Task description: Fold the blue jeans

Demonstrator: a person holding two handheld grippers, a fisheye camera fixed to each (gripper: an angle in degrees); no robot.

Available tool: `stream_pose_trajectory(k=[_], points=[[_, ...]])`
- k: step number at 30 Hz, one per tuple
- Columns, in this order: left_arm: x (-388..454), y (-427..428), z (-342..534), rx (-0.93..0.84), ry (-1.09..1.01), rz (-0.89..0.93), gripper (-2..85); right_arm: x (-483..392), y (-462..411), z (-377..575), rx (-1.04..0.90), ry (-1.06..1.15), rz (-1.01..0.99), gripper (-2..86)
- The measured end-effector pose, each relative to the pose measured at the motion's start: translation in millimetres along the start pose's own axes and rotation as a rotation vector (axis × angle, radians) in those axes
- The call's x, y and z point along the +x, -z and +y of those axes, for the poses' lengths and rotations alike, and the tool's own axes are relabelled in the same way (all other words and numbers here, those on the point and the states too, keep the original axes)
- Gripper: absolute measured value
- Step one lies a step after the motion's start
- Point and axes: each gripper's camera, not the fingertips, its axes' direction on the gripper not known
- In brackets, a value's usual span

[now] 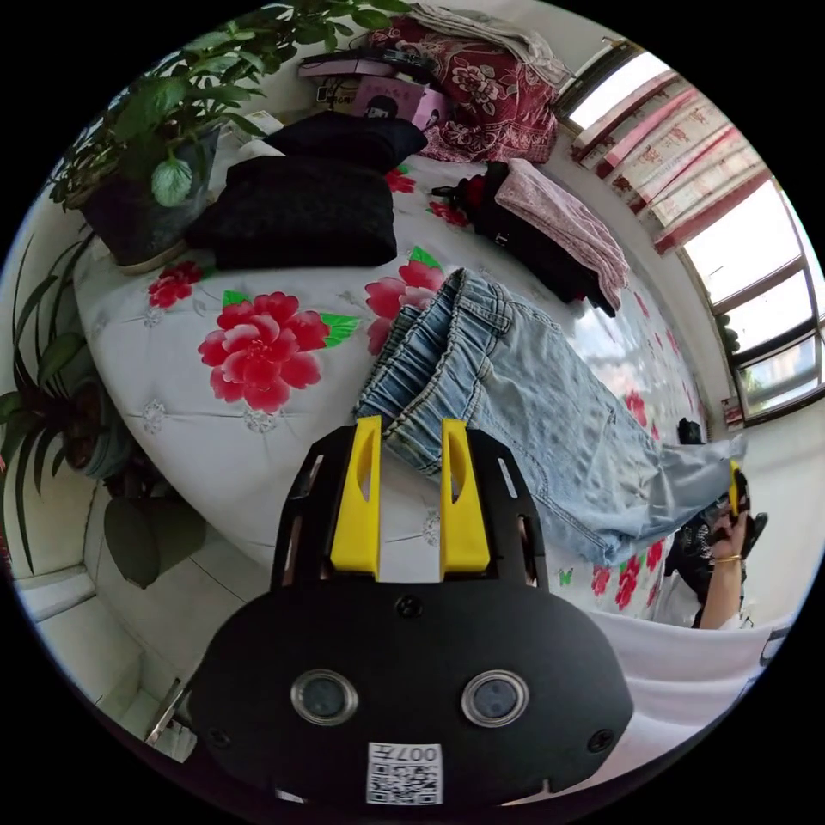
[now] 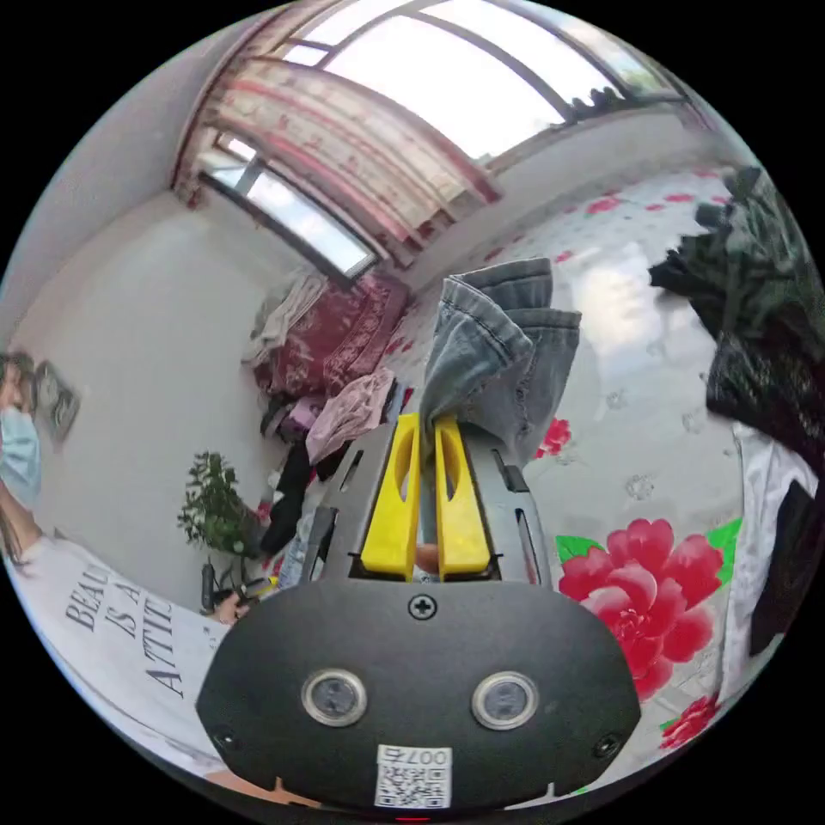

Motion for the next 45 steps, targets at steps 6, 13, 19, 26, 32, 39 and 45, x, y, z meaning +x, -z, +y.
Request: stream_pose_trajectory(k=[6, 13, 19, 26, 32, 39, 45], points=[[-51, -8, 4, -0.003, 0.106, 0.171, 11.8, -177, -162, 102, -0.429, 0.397, 0.012, 2.3], [-91, -32, -4, 0.007, 0.243, 0.284, 11.1, -246, -279, 216, -0.736, 0.43, 0.0, 3.2], [-105, -20, -11, 0.116, 0.226, 0.416, 4.0, -237, -265, 203, -0.646, 0.339, 0.061, 4.2], [35, 47, -57, 0.231, -0.411, 0.737, 2.3, -178, -188, 172, -0.378, 0.114, 0.127, 5.6], [239, 30, -25, 0.008, -1.014, 0.985, 3.5, -117, -127, 157, -0.193, -0.058, 0.153, 6.7], [303, -75, 35, -0.336, -0.963, 0.795, 7.5, -46, -106, 148, -0.126, -0.247, 0.094, 7.8], [196, -96, -6, -0.267, -0.632, 0.51, 9.8, 17, -137, 130, -0.245, -0.321, 0.056, 9.7]])
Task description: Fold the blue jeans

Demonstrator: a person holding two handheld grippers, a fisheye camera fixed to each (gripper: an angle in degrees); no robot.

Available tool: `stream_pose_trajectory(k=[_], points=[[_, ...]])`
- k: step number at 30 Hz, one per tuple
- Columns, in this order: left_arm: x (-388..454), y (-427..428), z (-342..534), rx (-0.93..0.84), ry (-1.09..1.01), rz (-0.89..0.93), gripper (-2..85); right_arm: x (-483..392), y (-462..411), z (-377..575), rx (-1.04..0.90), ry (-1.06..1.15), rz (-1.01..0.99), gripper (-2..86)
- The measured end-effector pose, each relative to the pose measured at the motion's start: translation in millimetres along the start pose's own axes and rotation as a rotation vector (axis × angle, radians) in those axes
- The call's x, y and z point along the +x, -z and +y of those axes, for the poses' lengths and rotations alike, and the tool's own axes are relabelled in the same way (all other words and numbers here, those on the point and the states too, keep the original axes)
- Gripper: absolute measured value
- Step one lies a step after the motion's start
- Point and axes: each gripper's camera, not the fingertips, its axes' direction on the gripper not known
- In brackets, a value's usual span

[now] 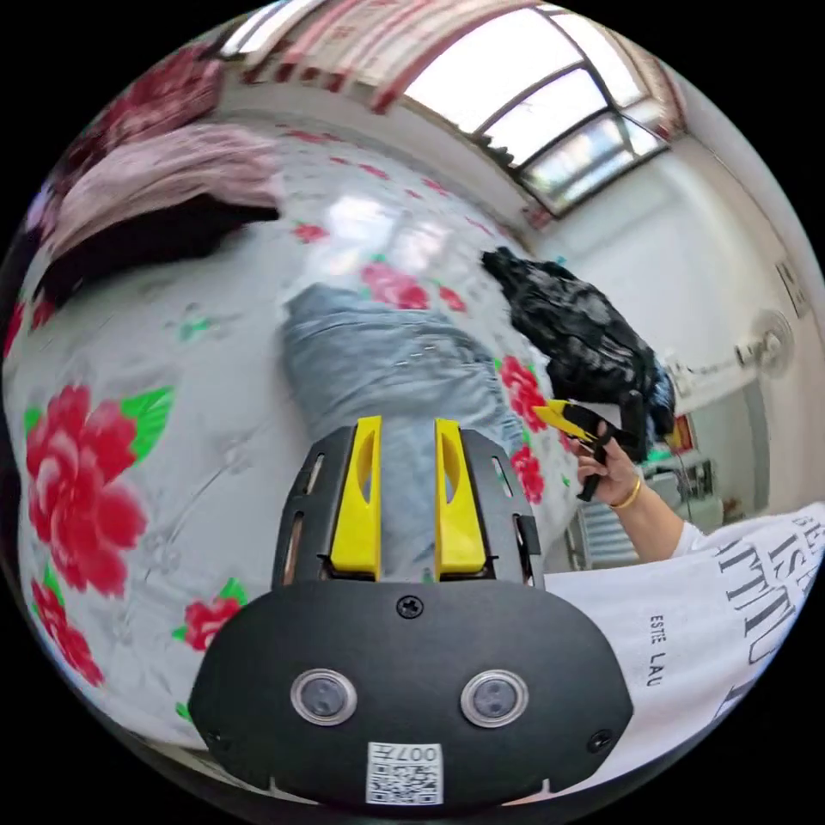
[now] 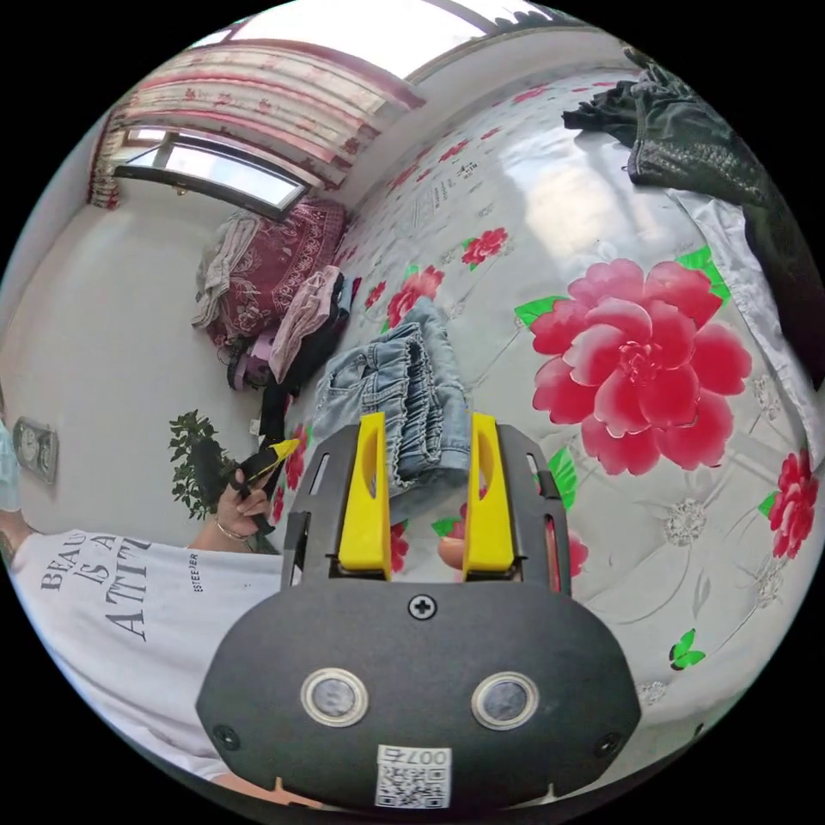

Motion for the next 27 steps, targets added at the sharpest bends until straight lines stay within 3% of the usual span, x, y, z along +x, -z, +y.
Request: stream_pose_trajectory(k=[4, 10, 15, 17, 23, 27], points=[[-55, -20, 4, -0.075, 0.186, 0.084, 12.5, 23, -38, -35, -0.141, -0.033, 0.016, 10.0], [-63, -66, -19, -0.155, 0.231, 0.262, 9.4, 14, -58, -61, -0.205, -0.02, 0.009, 6.9], [-56, -36, -69, -0.087, 0.15, 0.44, 4.7, -27, -20, -105, -0.129, 0.015, -0.206, 5.1], [-48, 7, -113, -0.011, 0.062, 0.493, 4.5, -81, -1, -143, -0.063, 0.119, -0.266, 4.7], [-54, 161, -213, 0.219, -0.113, 0.355, 4.6, -241, -7, -248, 0.057, 0.414, -0.383, 4.8], [-80, 222, -250, 0.294, -0.068, 0.131, 5.8, -302, -62, -301, 0.087, 0.386, -0.418, 5.5]])
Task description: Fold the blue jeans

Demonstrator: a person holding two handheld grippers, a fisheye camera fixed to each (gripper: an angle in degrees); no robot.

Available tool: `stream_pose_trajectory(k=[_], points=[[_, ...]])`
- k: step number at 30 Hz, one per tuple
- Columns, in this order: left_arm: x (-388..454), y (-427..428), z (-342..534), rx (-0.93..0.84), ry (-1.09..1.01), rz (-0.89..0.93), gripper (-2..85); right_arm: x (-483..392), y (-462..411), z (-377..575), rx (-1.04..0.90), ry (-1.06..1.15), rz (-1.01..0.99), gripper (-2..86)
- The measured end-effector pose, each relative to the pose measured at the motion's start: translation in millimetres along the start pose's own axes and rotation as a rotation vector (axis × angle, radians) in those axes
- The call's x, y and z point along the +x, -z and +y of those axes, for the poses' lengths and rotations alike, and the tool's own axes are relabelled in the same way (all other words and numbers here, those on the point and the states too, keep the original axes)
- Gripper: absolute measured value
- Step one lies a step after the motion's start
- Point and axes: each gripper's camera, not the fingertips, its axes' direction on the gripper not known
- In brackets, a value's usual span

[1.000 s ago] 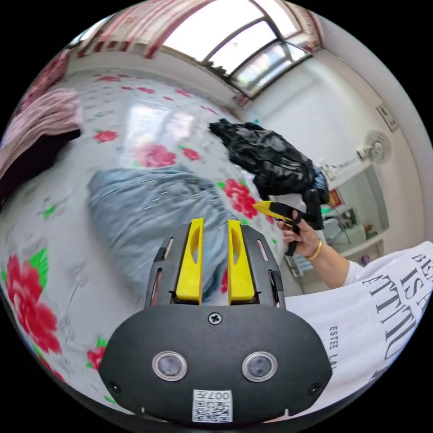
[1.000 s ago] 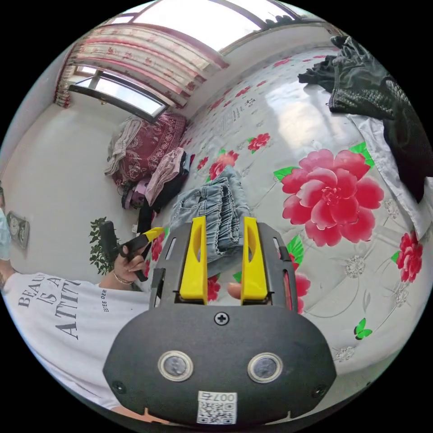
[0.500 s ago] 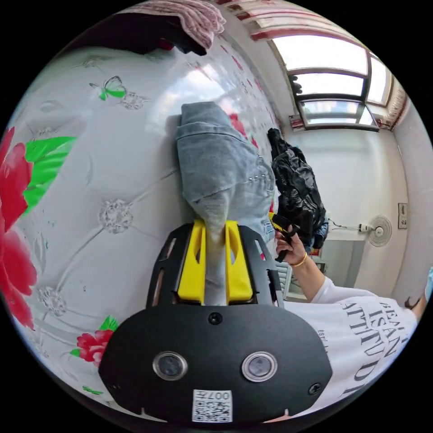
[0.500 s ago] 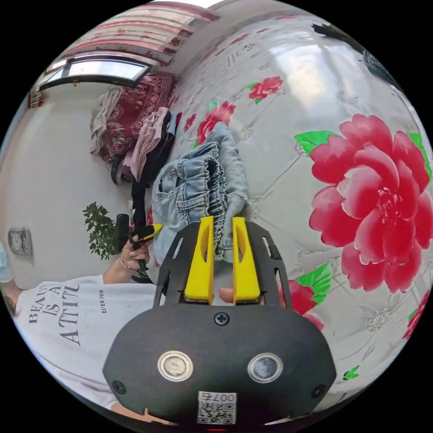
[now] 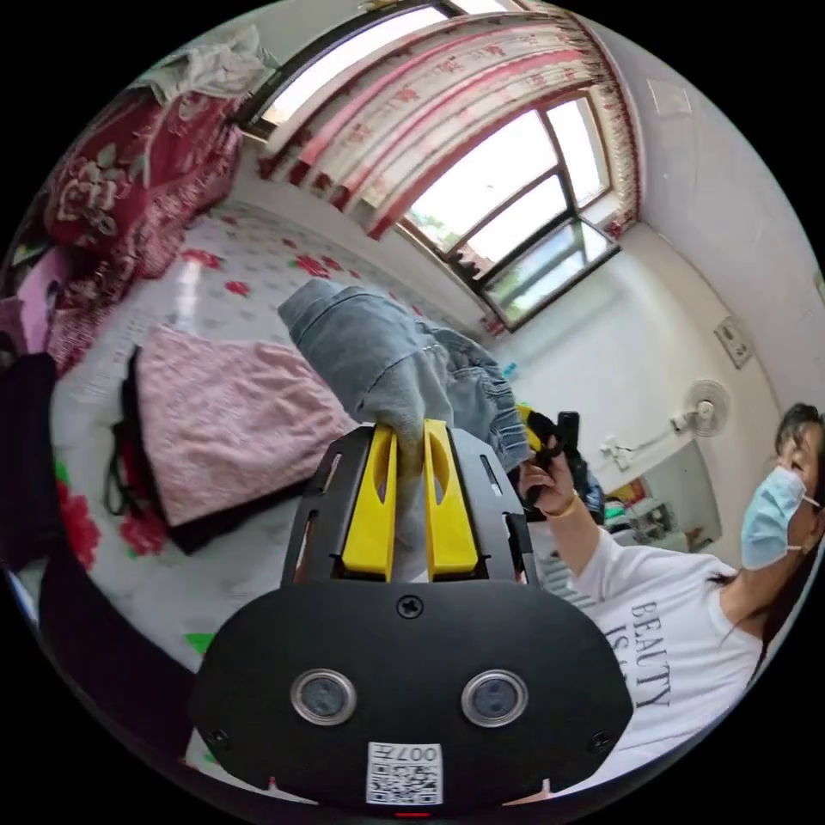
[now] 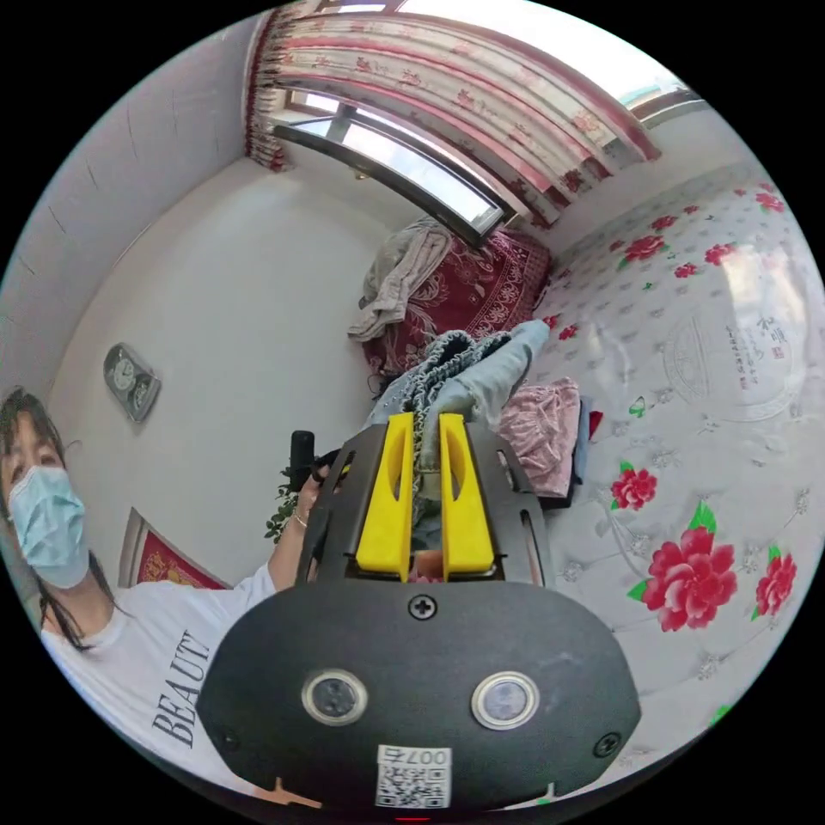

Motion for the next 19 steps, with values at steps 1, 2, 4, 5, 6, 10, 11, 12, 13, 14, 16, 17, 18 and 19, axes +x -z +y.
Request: stream_pose_trajectory(k=[1, 2, 4, 5, 6, 10, 11, 12, 13, 14, 16, 17, 18, 19], points=[[-14, 6, -7, 0.002, 0.04, -0.119, 7.1, 4, -26, -10, -0.015, -0.02, 0.053, 5.7], [-31, 4, -7, -0.021, 0.093, -0.245, 8.1, 10, -48, -13, -0.039, -0.033, 0.116, 5.9], [-53, -8, 9, -0.112, 0.177, -0.418, 9.1, 20, -70, -4, -0.105, -0.028, 0.192, 6.2], [-58, -20, 28, -0.159, 0.174, -0.47, 8.8, 29, -74, 10, -0.142, -0.04, 0.23, 6.4], [-58, -26, 39, -0.171, 0.167, -0.484, 8.3, 33, -73, 19, -0.157, -0.038, 0.242, 6.6], [-34, -68, 127, -0.231, 0.124, -0.559, 8.1, 71, -15, 92, -0.253, -0.024, 0.48, 7.5], [-25, -81, 150, -0.256, 0.128, -0.543, 8.2, 83, 19, 111, -0.263, -0.041, 0.588, 7.8], [-20, -88, 161, -0.272, 0.13, -0.528, 8.3, 90, 37, 120, -0.266, -0.055, 0.642, 8.0], [-10, -101, 180, -0.307, 0.14, -0.496, 8.3, 100, 79, 135, -0.256, -0.089, 0.757, 8.4], [0, -115, 197, -0.342, 0.154, -0.46, 8.4, 107, 127, 147, -0.215, -0.143, 0.88, 8.9], [14, -133, 216, -0.39, 0.167, -0.421, 8.2, 110, 209, 159, -0.103, -0.24, 1.054, 9.8], [23, -144, 224, -0.421, 0.164, -0.408, 8.0, 104, 266, 164, 0.004, -0.302, 1.188, 10.5], [28, -149, 226, -0.438, 0.159, -0.406, 8.0, 99, 294, 166, 0.064, -0.326, 1.258, 10.8], [37, -156, 229, -0.468, 0.143, -0.417, 7.9, 86, 350, 169, 0.187, -0.369, 1.415, 11.5]])
